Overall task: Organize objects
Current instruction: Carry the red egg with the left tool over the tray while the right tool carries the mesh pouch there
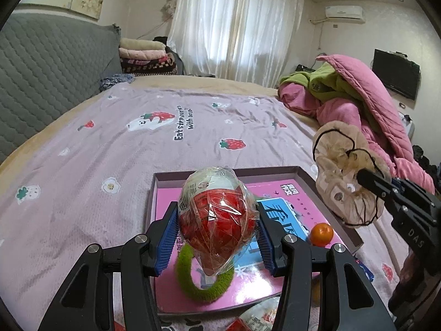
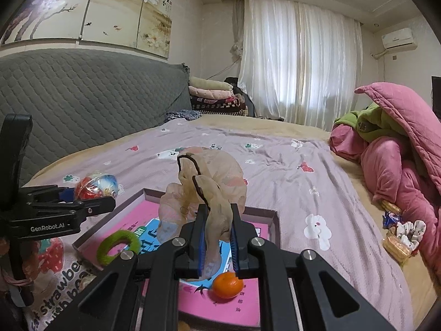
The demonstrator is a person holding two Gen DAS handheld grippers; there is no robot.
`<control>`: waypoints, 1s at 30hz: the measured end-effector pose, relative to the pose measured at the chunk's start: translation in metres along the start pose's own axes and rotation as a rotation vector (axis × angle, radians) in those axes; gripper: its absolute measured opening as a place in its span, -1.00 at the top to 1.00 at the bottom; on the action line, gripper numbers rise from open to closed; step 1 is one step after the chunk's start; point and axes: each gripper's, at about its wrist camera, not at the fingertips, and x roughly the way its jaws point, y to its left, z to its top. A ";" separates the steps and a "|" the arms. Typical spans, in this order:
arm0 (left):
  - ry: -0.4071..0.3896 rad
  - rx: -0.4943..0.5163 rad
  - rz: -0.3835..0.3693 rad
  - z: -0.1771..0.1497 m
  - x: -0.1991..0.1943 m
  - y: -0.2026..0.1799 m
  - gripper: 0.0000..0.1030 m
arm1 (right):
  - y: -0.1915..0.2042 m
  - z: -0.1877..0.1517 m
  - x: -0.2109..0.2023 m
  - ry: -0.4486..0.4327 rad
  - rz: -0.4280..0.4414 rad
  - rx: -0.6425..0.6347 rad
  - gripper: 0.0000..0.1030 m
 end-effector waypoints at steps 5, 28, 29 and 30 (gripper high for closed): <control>-0.002 0.020 -0.016 0.001 0.005 -0.006 -0.04 | -0.006 0.004 0.003 -0.007 -0.016 0.003 0.71; 0.099 0.122 -0.059 -0.023 0.047 -0.039 -0.04 | 0.002 -0.026 0.040 0.126 0.008 -0.014 0.71; 0.102 0.124 -0.059 -0.024 0.048 -0.039 -0.04 | 0.004 -0.027 0.040 0.130 0.004 -0.022 0.71; 0.108 0.129 -0.061 -0.025 0.050 -0.039 -0.04 | 0.007 -0.029 0.042 0.140 -0.004 -0.039 0.71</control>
